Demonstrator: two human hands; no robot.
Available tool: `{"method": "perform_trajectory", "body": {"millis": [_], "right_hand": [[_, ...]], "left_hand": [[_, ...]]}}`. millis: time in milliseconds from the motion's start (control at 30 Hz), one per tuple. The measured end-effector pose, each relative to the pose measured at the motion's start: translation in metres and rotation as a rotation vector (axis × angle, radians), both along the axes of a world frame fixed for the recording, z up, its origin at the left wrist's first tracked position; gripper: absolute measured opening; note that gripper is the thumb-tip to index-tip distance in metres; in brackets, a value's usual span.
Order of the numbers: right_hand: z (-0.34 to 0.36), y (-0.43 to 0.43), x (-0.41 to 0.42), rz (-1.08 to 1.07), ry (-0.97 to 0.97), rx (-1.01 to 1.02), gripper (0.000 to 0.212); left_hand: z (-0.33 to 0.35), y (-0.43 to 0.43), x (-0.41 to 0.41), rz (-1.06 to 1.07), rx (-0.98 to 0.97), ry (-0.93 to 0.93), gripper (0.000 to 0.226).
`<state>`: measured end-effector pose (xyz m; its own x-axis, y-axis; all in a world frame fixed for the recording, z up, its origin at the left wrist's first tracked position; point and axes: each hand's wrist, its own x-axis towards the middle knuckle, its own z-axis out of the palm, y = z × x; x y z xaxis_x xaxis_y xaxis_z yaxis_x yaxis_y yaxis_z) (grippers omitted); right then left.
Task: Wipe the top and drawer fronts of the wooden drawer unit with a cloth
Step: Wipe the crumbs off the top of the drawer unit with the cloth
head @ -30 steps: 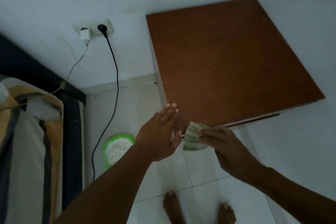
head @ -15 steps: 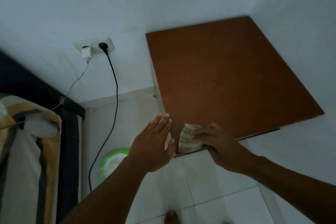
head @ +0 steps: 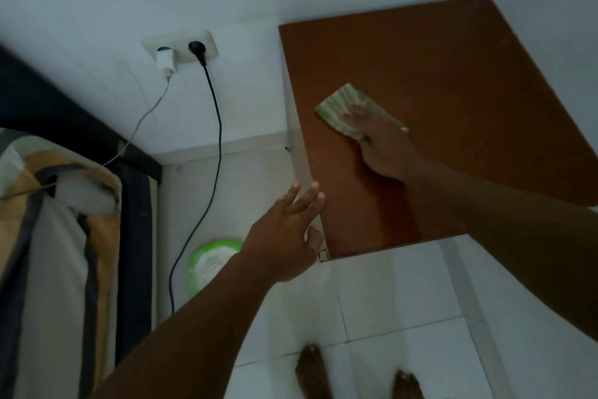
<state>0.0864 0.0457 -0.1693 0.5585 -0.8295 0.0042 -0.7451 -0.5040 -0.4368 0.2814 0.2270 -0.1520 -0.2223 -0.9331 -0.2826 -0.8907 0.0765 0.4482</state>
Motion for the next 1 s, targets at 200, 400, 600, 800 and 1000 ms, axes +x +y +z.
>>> {"method": "perform_trajectory", "body": {"millis": [200,400,600,800,1000], "right_hand": [[0.017,0.106,-0.031,0.212,-0.037,0.013,0.055],[0.040,0.101,-0.058,0.203,-0.095,0.005,0.043],[0.035,0.004,-0.107,-0.242,0.027,-0.052,0.051],[0.000,0.126,-0.091,-0.053,-0.139,-0.093,0.049],[0.009,0.202,-0.087,0.072,-0.122,0.007,0.065]], "left_hand": [[0.005,-0.002,-0.002,-0.016,0.050,-0.013,0.062],[0.006,-0.001,-0.005,-0.009,0.015,0.008,0.064],[0.004,0.001,-0.014,0.037,-0.061,-0.068,0.063],[0.005,0.005,-0.025,0.075,-0.079,-0.101,0.065],[0.010,0.003,-0.030,0.093,-0.043,-0.101,0.067]]}}
